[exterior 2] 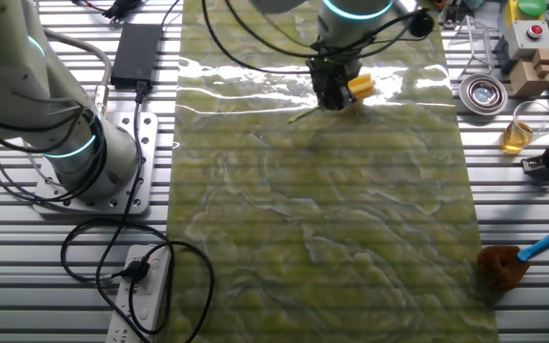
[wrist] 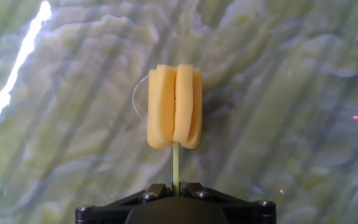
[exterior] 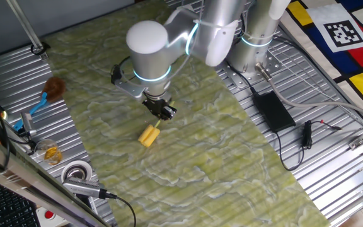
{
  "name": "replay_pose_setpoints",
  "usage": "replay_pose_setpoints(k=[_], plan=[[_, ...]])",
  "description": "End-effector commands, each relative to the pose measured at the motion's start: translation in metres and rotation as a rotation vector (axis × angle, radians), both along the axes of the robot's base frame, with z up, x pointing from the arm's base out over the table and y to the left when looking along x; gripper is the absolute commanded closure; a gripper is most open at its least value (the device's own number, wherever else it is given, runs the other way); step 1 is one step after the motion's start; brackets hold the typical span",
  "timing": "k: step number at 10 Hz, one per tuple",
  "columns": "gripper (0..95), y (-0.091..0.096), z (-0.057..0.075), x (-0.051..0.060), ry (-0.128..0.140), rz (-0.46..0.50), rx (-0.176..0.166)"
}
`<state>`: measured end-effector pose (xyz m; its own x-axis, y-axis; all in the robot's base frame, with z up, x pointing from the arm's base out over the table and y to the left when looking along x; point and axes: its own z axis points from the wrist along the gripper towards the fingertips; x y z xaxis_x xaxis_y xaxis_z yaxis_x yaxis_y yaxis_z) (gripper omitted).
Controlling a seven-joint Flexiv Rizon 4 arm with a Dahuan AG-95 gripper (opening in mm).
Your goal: Scrub the table with a brush
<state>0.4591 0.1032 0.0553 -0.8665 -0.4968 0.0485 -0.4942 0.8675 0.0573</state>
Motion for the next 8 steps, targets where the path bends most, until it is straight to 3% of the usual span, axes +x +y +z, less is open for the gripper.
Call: replay_pose_setpoints(k=[1,8], plan=[[95.0,-0.010,-0.001,0.001,-0.006,0.049,0.000],[95.0,-0.021,0.000,0.000,0.005,0.084,0.002]])
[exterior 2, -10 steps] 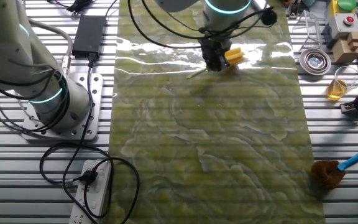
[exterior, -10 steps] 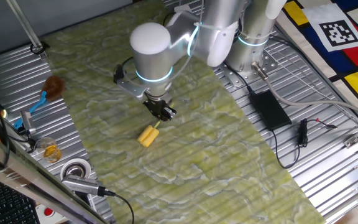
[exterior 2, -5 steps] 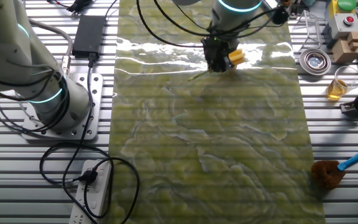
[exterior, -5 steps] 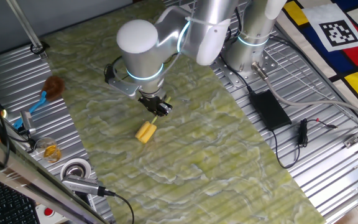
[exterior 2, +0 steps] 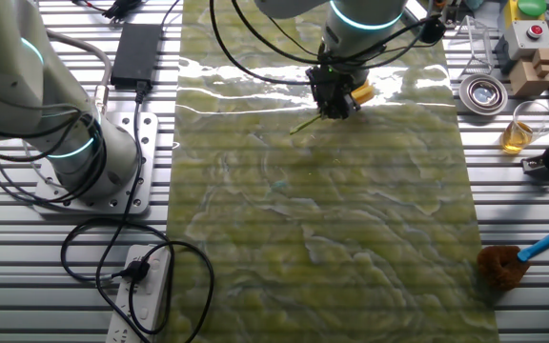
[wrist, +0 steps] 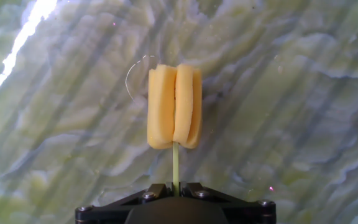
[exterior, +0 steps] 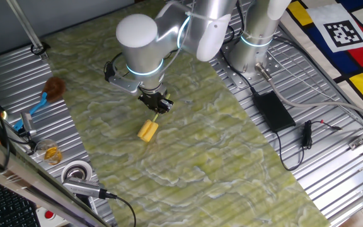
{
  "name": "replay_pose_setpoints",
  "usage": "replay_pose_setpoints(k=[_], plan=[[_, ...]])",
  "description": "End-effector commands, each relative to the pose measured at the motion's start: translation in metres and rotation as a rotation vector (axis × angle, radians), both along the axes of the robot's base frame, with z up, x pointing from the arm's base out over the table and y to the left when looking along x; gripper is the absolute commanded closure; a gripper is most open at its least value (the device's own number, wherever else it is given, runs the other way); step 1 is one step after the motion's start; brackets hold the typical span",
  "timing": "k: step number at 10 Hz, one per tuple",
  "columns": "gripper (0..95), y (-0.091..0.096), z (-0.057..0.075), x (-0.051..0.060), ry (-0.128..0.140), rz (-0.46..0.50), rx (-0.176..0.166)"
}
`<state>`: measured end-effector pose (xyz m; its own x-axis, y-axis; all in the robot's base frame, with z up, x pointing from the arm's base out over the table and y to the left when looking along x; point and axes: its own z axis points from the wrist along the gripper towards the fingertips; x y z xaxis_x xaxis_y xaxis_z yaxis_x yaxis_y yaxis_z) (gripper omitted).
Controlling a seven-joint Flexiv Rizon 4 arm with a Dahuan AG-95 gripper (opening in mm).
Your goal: Scrub the table with a brush
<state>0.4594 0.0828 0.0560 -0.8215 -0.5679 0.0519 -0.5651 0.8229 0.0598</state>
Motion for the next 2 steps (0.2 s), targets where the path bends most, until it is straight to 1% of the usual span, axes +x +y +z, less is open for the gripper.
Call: replay_pose_setpoints(k=[1,2], plan=[[95.0,-0.0002,-0.0005,-0.0007,-0.001,0.004,0.003],[95.0,-0.0002,-0.0004,-0.0007,-0.003,0.012,0.011]])
